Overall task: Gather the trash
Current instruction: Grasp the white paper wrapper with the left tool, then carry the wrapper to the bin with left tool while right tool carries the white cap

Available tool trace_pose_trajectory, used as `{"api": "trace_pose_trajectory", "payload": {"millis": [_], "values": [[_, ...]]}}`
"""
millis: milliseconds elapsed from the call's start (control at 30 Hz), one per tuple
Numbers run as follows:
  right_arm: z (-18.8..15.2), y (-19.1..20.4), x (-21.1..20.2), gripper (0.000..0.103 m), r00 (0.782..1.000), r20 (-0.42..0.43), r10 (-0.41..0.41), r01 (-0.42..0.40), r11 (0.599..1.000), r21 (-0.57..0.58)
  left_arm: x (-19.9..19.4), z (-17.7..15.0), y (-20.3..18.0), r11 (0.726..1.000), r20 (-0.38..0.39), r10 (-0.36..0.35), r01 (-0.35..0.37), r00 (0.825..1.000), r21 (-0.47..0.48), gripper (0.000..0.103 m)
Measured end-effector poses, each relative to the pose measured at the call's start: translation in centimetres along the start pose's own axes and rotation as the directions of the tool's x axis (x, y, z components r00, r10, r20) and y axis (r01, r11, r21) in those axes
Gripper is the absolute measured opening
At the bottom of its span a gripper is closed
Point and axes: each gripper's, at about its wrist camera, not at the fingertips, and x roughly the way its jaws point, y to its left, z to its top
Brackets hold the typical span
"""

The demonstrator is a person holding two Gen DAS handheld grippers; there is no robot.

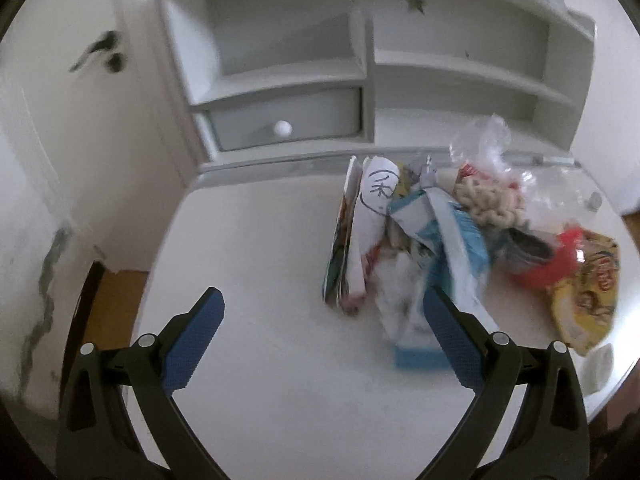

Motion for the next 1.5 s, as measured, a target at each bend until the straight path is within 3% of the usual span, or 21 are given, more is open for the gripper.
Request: {"api": "trace_pose_trajectory", "payload": {"millis": [167, 267, 533, 600, 733, 900, 1067, 1233, 1367, 1500], "values": [[0.0, -1.1, 1.2, 0.097, 1.000, -0.016, -0.012, 0.012, 1.000, 0.009, 5.4, 3.0, 0.1, 0.997, -0.087, -0.069, 0.073, 0.994, 0.035, 0.097], [0.1, -2.3, 1.7, 0.097, 1.000, -0.020, -0.014, 0.015, 0.999, 0.032, 7.4, 4.2, 0.6, 0.993, -0.104, -0.113, 0.114, 0.988, 0.009, 0.097], [1.0, -6.2, 3.1, 0.097, 0.998, -0.053, -0.039, 0.043, 0.995, 0.094, 10.2, 4.9, 1.5, 0.983, -0.134, -0.177, 0.181, 0.975, 0.017, 0.096], [1.6, -7.2, 3.8, 0.097, 0.996, -0.073, -0.051, 0.058, 0.994, 0.096, 10.5, 4.8, 1.5, 0.976, -0.135, -0.210, 0.216, 0.968, 0.031, 0.092], [3.1, -8.8, 5.3, 0.097, 0.994, -0.101, -0.044, 0.056, 0.991, 0.120, 10.5, 4.6, 2.3, 0.961, -0.136, -0.271, 0.275, 0.953, 0.010, 0.040], [5.0, -9.8, 7.2, 0.097, 0.992, -0.118, -0.041, 0.056, 0.990, 0.128, 8.9, 4.7, 3.4, 0.956, -0.104, -0.294, 0.294, 0.950, -0.019, 0.000], [7.0, -10.6, 9.7, 0.093, 0.987, -0.142, -0.071, 0.087, 0.990, 0.110, 5.6, 4.8, 4.6, 0.959, -0.048, -0.282, 0.281, 0.958, -0.043, 0.000], [8.2, -11.9, 14.4, 0.088, 0.962, -0.233, -0.145, 0.166, 0.984, 0.072, 2.5, 4.7, 5.1, 0.966, -0.002, -0.253, 0.252, 0.967, -0.062, 0.000], [9.0, -12.9, 17.3, 0.083, 0.940, -0.289, -0.182, 0.204, 0.978, 0.047, 0.8, 4.7, 3.8, 0.964, 0.017, -0.263, 0.263, 0.965, -0.042, 0.000], [9.4, -15.0, 19.6, 0.073, 0.924, -0.354, -0.148, 0.193, 0.976, 0.095, -0.4, 4.4, 1.8, 0.959, 0.025, -0.282, 0.283, 0.959, -0.014, 0.000]]}}
